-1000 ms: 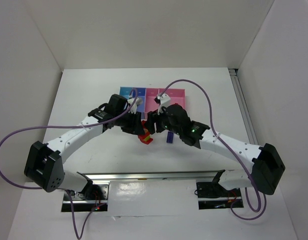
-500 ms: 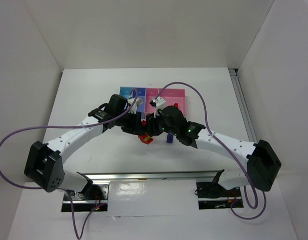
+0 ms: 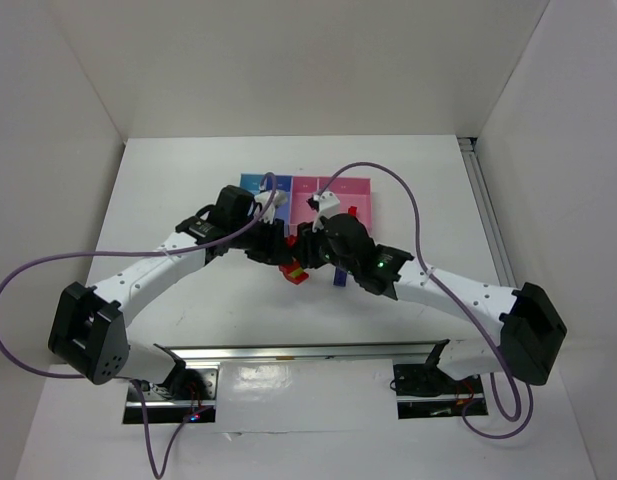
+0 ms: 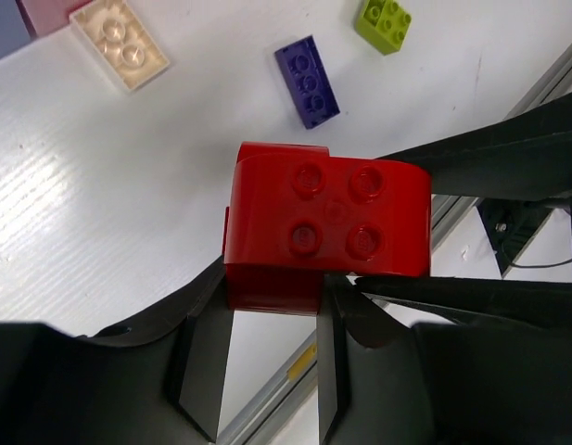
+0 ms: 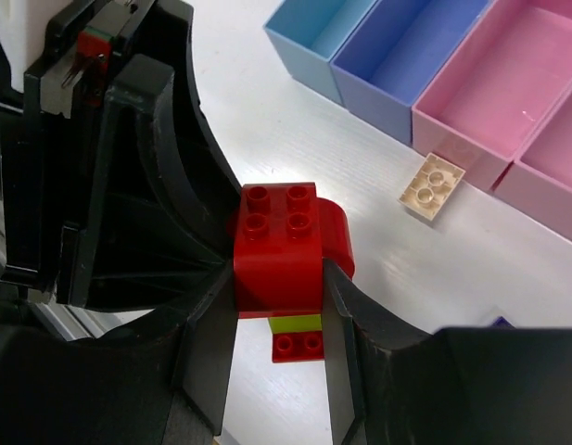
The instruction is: Sort the legos into containers by color
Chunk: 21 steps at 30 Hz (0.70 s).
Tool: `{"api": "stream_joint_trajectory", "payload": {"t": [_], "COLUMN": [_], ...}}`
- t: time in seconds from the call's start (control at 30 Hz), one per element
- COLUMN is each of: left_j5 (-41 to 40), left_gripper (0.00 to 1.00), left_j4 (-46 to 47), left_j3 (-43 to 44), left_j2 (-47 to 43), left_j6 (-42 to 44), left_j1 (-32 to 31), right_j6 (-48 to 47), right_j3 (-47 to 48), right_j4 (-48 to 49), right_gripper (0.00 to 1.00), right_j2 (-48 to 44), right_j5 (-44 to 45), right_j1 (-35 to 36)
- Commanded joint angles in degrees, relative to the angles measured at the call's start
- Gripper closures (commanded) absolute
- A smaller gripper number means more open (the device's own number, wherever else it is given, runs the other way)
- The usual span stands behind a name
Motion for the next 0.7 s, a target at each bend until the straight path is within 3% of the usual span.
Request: {"api": "stream_joint_trajectory", "payload": {"t": [0.0, 0.33, 0.5, 0.67], "left_j5": [0.9, 0.9, -1.1, -3.4], "left_gripper": [1.0, 1.0, 1.0, 1.0], "left_j4": [-1.3, -1.3, -1.9, -3.4], "left_j3": [0.0, 0.0, 0.5, 1.8], "left_j2": [0.7, 2.2, 1.7, 0.1], "left_j6": [-0.1, -1.1, -1.1, -2.5], "left_j1": [-0.3, -0.8, -0.8, -0.8], "right_j6": [3.3, 7.4, 11.2, 11.7], "right_j3": [1.2, 0.9, 5.4, 9.1], "right_j4": [8.0, 11.9, 1.6, -2.6], "right_gripper": [0.92, 0.92, 0.92, 0.92], "right_j2": [-3.6, -5.1, -1.5, 4.7], "right_j5": [12.5, 17.0, 27.7, 30.7], "right_j1": [-0.6, -0.6, -1.1, -5.9]}}
